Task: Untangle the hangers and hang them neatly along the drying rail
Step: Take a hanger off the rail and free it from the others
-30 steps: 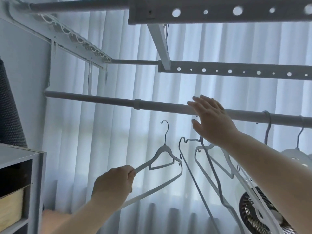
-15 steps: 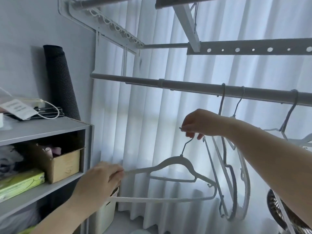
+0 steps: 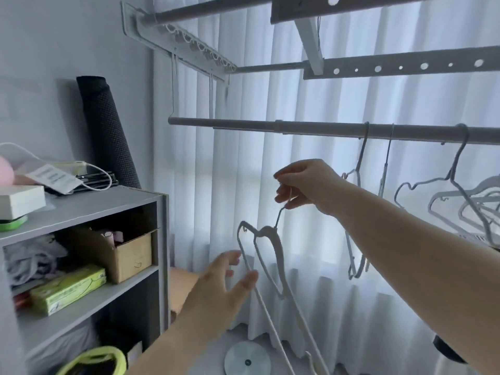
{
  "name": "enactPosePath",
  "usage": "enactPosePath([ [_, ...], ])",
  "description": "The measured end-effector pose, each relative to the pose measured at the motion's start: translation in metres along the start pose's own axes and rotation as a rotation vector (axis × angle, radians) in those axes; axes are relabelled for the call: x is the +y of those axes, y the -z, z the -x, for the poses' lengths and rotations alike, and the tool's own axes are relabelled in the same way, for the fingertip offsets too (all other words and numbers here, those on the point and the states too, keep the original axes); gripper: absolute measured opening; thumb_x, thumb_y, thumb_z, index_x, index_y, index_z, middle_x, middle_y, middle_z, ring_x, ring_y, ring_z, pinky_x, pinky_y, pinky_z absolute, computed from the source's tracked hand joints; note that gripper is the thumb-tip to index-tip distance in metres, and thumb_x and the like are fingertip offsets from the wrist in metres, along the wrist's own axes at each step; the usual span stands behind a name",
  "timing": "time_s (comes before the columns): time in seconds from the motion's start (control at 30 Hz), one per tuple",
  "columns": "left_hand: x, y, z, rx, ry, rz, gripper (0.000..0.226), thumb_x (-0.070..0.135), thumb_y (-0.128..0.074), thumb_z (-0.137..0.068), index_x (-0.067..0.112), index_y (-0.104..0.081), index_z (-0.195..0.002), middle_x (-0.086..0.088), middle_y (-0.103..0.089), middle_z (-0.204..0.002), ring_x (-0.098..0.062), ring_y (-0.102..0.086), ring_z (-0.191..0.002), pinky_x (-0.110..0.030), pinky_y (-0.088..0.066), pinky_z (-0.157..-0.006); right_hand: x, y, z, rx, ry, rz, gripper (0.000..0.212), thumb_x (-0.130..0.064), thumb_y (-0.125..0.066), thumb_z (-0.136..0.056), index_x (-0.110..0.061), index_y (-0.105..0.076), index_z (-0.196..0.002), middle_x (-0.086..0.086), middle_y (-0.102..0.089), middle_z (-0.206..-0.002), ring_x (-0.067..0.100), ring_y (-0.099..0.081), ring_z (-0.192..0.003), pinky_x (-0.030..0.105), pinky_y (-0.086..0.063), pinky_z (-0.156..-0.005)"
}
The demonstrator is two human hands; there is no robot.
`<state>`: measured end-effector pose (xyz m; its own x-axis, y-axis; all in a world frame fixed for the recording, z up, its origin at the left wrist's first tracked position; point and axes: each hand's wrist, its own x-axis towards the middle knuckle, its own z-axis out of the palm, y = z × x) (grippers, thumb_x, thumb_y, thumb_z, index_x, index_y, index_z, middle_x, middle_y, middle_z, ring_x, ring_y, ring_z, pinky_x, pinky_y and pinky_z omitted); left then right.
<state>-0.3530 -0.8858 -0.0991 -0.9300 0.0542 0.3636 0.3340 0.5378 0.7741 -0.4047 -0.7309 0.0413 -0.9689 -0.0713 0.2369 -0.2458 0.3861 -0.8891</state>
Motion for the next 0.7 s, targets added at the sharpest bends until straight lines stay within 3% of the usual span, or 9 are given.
enactPosePath([
  [0.07, 0.001, 0.007, 0.015, -0.135, 0.028, 0.059, 0.074, 0.08, -0.036, -0.061, 0.039, -0.036, -0.123, 0.03, -0.046, -0.102, 0.018, -0.049, -0.086, -0.001, -0.039, -0.062, -0.003, -0.014, 0.008, 0.042, -0.032, -0.039, 0.015, 0.004, -0.053, -0.086, -0.002, -0.064, -0.094, 0.01, -0.062, -0.077, 0.027, -0.061, -0.076, 0.037, -0.054, -0.086],
  [0.13, -0.002, 0.013, 0.024, -0.225, 0.052, 0.063, 0.086, 0.09, -0.036, -0.046, 0.04, -0.039, -0.116, 0.03, -0.051, -0.096, 0.015, -0.054, -0.086, -0.001, -0.044, -0.068, -0.004, -0.026, 0.018, 0.069, -0.057, -0.125, 0.013, 0.005, -0.051, -0.088, 0.004, -0.062, -0.095, 0.014, -0.061, -0.079, 0.026, -0.063, -0.072, 0.033, -0.059, -0.079],
  [0.2, -0.006, 0.019, 0.027, -0.245, 0.086, 0.04, 0.074, 0.069, -0.057, -0.066, 0.031, -0.041, -0.128, 0.025, -0.054, -0.1, 0.001, -0.058, -0.094, -0.011, -0.047, -0.076, -0.004, -0.037, 0.028, 0.081, -0.059, -0.295, 0.016, 0.004, -0.048, -0.09, 0.0, -0.058, -0.078, 0.013, -0.058, -0.066, 0.021, -0.062, -0.055, 0.024, -0.058, -0.056],
  [0.27, -0.004, 0.023, 0.032, -0.269, 0.097, -0.036, 0.065, 0.053, -0.063, -0.074, 0.032, -0.037, -0.131, 0.019, -0.052, -0.102, -0.003, -0.056, -0.093, -0.015, -0.047, -0.073, -0.006, -0.046, 0.035, 0.113, -0.022, -0.372, 0.019, 0.003, -0.049, -0.09, -0.003, -0.055, -0.073, 0.011, -0.055, -0.062, 0.016, -0.061, -0.047, 0.021, -0.056, -0.049],
  [0.37, -0.002, 0.023, 0.039, -0.293, 0.043, -0.175, 0.054, 0.048, -0.062, -0.076, 0.032, -0.042, -0.123, 0.016, -0.053, -0.092, -0.01, -0.057, -0.087, -0.025, -0.05, -0.081, -0.011, -0.055, 0.04, 0.151, 0.001, -0.438, 0.02, 0.002, -0.05, -0.09, -0.004, -0.054, -0.072, 0.011, -0.056, -0.061, 0.013, -0.06, -0.043, 0.02, -0.055, -0.048],
  [0.47, -0.004, 0.022, 0.035, -0.22, 0.034, -0.14, 0.023, 0.031, -0.051, -0.088, 0.021, -0.056, -0.108, 0.006, -0.061, -0.073, -0.011, -0.055, -0.056, -0.031, -0.055, -0.074, -0.015, -0.054, 0.042, 0.158, 0.015, -0.442, 0.02, 0.001, -0.05, -0.09, -0.004, -0.054, -0.072, 0.012, -0.058, -0.064, 0.017, -0.061, -0.051, 0.02, -0.055, -0.048],
  [0.57, -0.006, 0.023, 0.025, -0.196, 0.023, -0.147, 0.023, 0.022, -0.039, -0.094, 0.013, -0.061, -0.095, 0.004, -0.06, -0.062, 0.0, -0.045, -0.028, -0.025, -0.048, -0.054, -0.015, -0.046, 0.04, 0.152, 0.022, -0.403, 0.018, -0.001, -0.05, -0.091, -0.006, -0.055, -0.075, 0.011, -0.061, -0.068, 0.019, -0.063, -0.057, 0.02, -0.056, -0.05],
  [0.7, 0.002, 0.026, 0.0, -0.224, 0.022, -0.17, 0.024, 0.02, -0.038, -0.095, 0.015, -0.056, -0.081, 0.005, -0.059, -0.059, -0.001, -0.043, -0.024, -0.017, -0.039, -0.044, -0.014, -0.029, 0.03, 0.152, 0.035, -0.234, 0.008, -0.004, -0.049, -0.092, -0.007, -0.055, -0.097, 0.009, -0.063, -0.076, 0.019, -0.062, -0.065, 0.025, -0.055, -0.06],
])
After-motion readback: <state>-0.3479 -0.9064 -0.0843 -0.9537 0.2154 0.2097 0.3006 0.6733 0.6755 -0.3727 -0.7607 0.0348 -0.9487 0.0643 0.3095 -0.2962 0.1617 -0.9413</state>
